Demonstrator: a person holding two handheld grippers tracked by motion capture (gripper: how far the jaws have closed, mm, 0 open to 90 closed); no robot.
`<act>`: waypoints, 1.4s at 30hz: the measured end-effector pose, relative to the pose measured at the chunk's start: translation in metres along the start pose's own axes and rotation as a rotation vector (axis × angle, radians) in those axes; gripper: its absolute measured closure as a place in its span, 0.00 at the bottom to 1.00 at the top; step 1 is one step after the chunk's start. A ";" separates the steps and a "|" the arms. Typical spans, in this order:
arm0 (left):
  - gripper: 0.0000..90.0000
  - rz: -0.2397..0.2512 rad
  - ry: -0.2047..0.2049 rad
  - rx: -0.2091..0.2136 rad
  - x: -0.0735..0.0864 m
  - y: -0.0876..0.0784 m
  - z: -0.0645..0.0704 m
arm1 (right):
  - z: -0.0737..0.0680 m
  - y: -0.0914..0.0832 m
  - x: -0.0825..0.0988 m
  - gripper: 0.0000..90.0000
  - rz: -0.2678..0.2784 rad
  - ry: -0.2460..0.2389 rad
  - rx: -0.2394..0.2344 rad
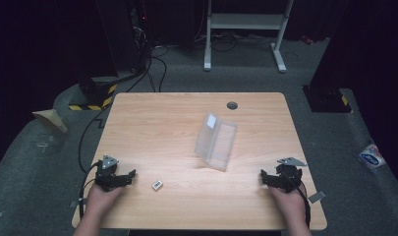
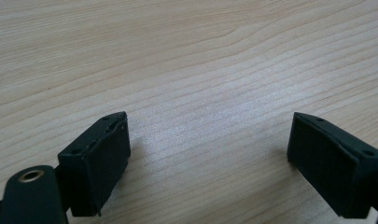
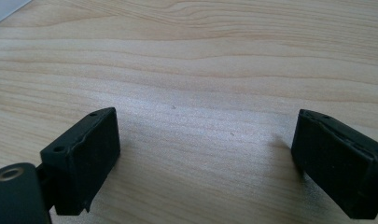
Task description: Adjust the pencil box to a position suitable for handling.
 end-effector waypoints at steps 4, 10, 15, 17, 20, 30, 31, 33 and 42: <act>0.14 -0.001 0.003 0.001 0.000 0.001 0.000 | -0.001 0.000 0.000 0.09 -0.001 -0.003 0.000; 0.13 -0.001 0.000 0.001 -0.001 0.001 0.000 | -0.001 -0.001 0.001 0.09 -0.001 -0.007 -0.005; 0.13 -0.003 0.004 0.001 -0.001 0.001 -0.001 | 0.000 -0.002 0.001 0.13 0.006 -0.010 -0.009; 0.13 -0.004 0.005 0.001 -0.001 0.001 -0.001 | 0.000 -0.003 0.001 0.15 0.009 -0.009 -0.009; 0.13 -0.004 0.005 -0.001 -0.001 0.001 -0.001 | -0.001 -0.004 0.000 0.16 0.017 -0.014 -0.018; 0.13 -0.002 -0.004 -0.004 -0.001 0.001 0.000 | -0.009 -0.013 -0.004 0.25 0.063 -0.018 -0.065; 0.13 -0.003 -0.003 -0.004 -0.001 0.001 0.000 | -0.010 -0.013 -0.004 0.26 0.071 -0.024 -0.072; 0.13 -0.002 -0.005 -0.005 -0.001 0.001 0.000 | -0.013 -0.015 -0.005 0.28 0.082 -0.022 -0.076; 0.13 -0.001 -0.004 -0.004 -0.001 0.001 0.000 | -0.027 -0.016 -0.009 0.35 0.109 -0.039 -0.104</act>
Point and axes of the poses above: each handheld gripper's, and its own axes: y roughly forward along the jaws, x roughly out of its underside, z roughly to its right, the point moved 3 cm from there along y, roughly forward along the jaws, and after that the axes turned 2 degrees about y, right-handed, at the moved point
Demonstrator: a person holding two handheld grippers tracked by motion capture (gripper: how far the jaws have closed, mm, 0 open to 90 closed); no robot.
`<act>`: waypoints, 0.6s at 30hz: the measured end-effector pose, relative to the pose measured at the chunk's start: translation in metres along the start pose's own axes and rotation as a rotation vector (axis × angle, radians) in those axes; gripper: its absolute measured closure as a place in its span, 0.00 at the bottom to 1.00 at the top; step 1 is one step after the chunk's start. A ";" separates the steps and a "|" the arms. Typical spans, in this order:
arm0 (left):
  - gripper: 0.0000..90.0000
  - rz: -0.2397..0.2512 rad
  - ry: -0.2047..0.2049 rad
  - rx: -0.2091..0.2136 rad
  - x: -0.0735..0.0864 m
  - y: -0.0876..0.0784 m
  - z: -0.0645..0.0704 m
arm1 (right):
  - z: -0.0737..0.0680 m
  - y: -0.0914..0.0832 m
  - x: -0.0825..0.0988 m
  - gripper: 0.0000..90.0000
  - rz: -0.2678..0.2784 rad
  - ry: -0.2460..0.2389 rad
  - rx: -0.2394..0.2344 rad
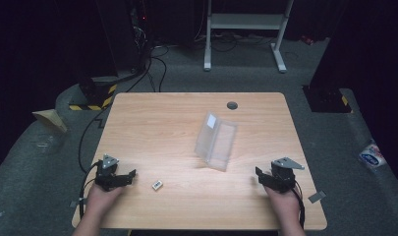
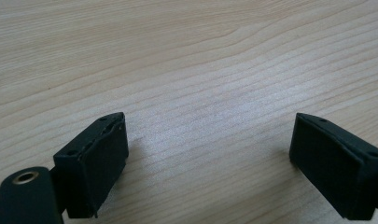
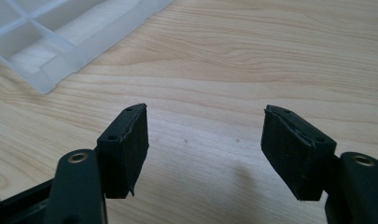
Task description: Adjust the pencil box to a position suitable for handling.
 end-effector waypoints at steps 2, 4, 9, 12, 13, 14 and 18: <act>0.13 -0.001 0.002 0.000 0.000 0.000 0.000 | -0.004 0.001 -0.001 0.36 0.004 -0.005 -0.010; 0.13 0.000 0.000 0.000 0.000 0.000 0.000 | -0.009 0.001 -0.002 0.38 0.010 -0.010 -0.017; 0.13 0.000 0.001 0.001 0.000 0.000 0.000 | -0.019 0.004 -0.004 0.40 0.015 -0.019 -0.028; 0.13 0.000 0.001 0.001 0.000 0.000 0.000 | -0.030 0.007 -0.006 0.42 0.018 -0.042 -0.047; 0.14 -0.001 0.000 0.001 0.000 -0.001 0.000 | -0.033 0.007 -0.007 0.42 0.020 -0.041 -0.051; 0.14 -0.001 0.002 0.001 0.000 -0.001 0.000 | -0.036 0.008 -0.008 0.42 0.022 -0.047 -0.055; 0.14 -0.001 0.001 0.002 0.000 -0.001 0.000 | -0.049 0.012 -0.010 0.44 0.026 -0.060 -0.080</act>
Point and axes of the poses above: each handheld gripper's, and its own axes: y roughly forward along the jaws, x roughly out of its underside, z roughly to its right, the point moved 3 cm from there along y, roughly forward along the jaws, and after that the axes turned 2 degrees about y, right-handed, at the moved point
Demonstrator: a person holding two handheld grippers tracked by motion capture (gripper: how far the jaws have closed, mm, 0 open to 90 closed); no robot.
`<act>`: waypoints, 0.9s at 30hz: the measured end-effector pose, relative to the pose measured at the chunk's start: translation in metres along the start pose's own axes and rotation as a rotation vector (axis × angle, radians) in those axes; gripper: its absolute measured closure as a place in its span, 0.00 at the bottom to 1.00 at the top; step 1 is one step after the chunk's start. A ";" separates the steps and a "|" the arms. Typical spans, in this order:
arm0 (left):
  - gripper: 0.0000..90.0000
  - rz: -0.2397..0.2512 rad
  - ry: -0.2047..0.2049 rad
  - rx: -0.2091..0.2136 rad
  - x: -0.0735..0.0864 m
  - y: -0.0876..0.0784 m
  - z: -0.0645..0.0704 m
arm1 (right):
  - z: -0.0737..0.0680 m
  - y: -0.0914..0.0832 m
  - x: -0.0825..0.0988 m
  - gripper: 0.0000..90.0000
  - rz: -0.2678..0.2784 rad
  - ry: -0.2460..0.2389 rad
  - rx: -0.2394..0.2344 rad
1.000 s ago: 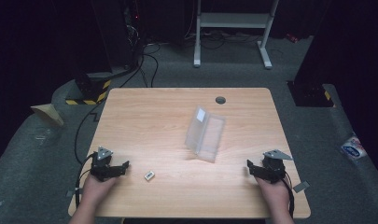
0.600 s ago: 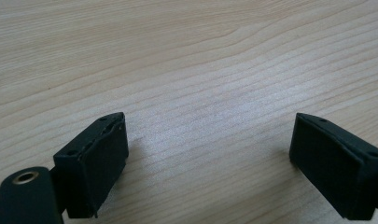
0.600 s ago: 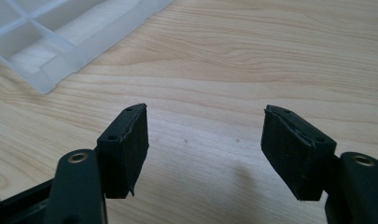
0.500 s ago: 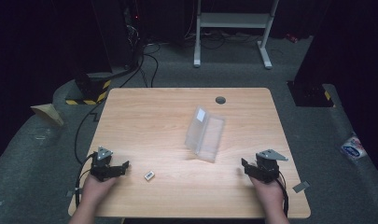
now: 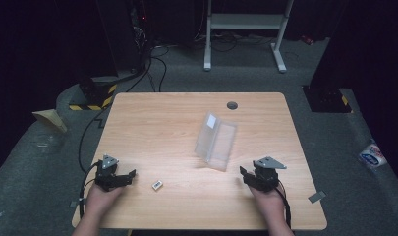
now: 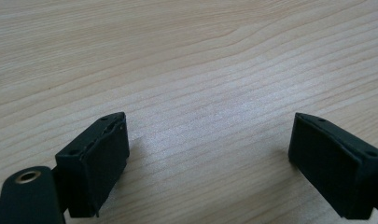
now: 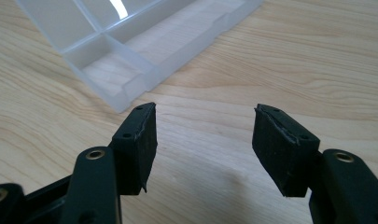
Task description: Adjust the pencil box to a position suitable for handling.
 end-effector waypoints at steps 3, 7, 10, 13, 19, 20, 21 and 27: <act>0.14 0.001 0.001 0.000 0.000 0.000 0.000 | -0.007 0.003 -0.001 0.45 -0.003 -0.006 -0.013; 0.14 0.001 0.002 -0.001 0.000 0.000 0.000 | -0.023 0.009 -0.006 0.46 0.002 -0.030 -0.046; 0.14 0.001 0.001 0.000 0.000 0.000 0.000 | -0.032 0.012 -0.012 0.48 0.014 -0.044 -0.064; 0.15 0.002 0.002 0.001 0.000 0.000 0.000 | -0.041 0.017 -0.016 0.51 0.022 -0.059 -0.081; 0.15 0.002 0.003 0.001 0.000 0.000 0.000 | -0.058 0.031 -0.022 0.56 0.012 -0.081 -0.109; 0.15 0.003 0.004 0.004 0.000 0.000 0.000 | -0.062 0.038 -0.024 0.58 0.000 -0.095 -0.115; 0.15 0.003 0.004 0.004 0.000 0.000 0.000 | -0.062 0.038 -0.024 0.58 0.000 -0.095 -0.115; 0.15 0.003 0.003 0.004 0.000 0.000 0.000 | -0.067 0.049 -0.022 0.64 -0.032 -0.109 -0.112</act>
Point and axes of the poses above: each handheld gripper's, and its own axes: y roughly forward along the jaws, x roughly out of its underside, z roughly to its right, the point moved 3 cm from there along y, roughly forward along the jaws, and after that the axes turned 2 degrees about y, right-handed, at the moved point
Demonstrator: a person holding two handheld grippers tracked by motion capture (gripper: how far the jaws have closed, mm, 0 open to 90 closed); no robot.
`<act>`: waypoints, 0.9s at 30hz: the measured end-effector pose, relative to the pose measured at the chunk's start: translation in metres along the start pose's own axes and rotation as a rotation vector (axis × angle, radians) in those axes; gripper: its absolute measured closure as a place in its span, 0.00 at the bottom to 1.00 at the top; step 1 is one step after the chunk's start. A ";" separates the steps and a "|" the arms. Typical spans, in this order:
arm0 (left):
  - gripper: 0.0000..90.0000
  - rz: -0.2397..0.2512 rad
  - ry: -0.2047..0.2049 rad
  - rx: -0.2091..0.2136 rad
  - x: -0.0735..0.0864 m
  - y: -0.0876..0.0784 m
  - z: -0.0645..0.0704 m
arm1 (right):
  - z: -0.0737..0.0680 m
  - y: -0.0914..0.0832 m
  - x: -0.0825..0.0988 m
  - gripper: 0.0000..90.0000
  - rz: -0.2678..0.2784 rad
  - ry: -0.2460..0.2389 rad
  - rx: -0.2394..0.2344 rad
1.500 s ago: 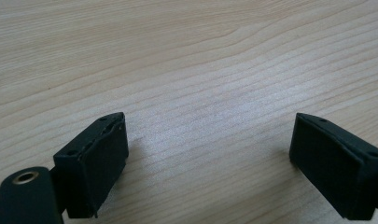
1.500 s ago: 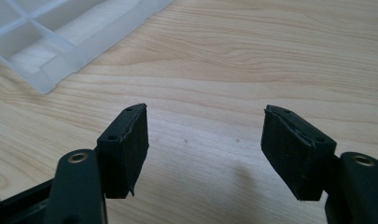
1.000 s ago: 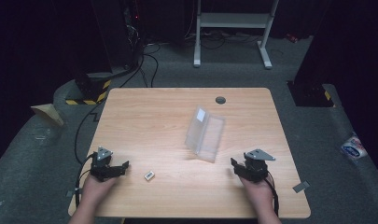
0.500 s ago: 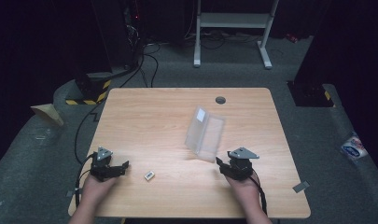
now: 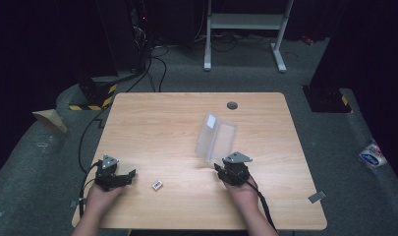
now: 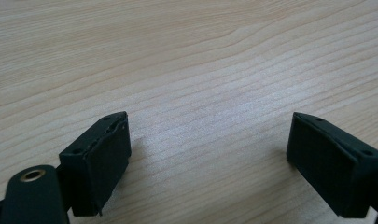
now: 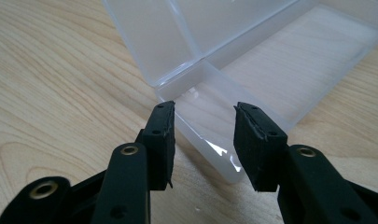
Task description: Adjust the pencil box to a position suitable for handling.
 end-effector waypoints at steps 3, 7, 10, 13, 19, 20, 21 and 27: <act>0.16 0.002 0.006 -0.001 0.000 0.000 -0.001 | -0.002 0.002 0.001 0.70 -0.014 -0.018 -0.005; 0.16 0.002 0.002 -0.001 0.000 0.000 0.000 | -0.009 0.002 0.003 0.76 -0.010 -0.034 -0.018; 0.16 0.002 0.002 -0.001 0.000 0.000 0.000 | -0.014 0.001 0.003 0.77 -0.007 -0.048 -0.029; 0.16 0.002 0.002 -0.001 0.000 0.000 0.000 | -0.022 0.001 0.005 0.78 -0.003 -0.056 -0.041; 0.16 0.002 0.001 0.000 0.000 0.000 0.000 | -0.034 -0.001 0.005 0.77 0.007 -0.069 -0.068; 0.16 0.002 0.002 -0.001 0.000 0.000 0.000 | -0.035 -0.002 0.004 0.77 0.010 -0.071 -0.068; 0.16 0.002 0.002 -0.001 0.000 0.000 0.000 | -0.035 -0.003 0.003 0.77 0.018 -0.072 -0.064; 0.16 0.002 -0.001 -0.001 0.000 0.000 0.000 | -0.021 -0.007 -0.007 0.76 0.050 -0.054 -0.023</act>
Point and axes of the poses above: each handheld gripper's, and its own axes: y roughly forward along the jaws, x roughly out of its underside, z roughly to its right, the point moved 3 cm from there along y, roughly forward along the jaws, and after that the axes turned 2 degrees about y, right-handed, at the moved point
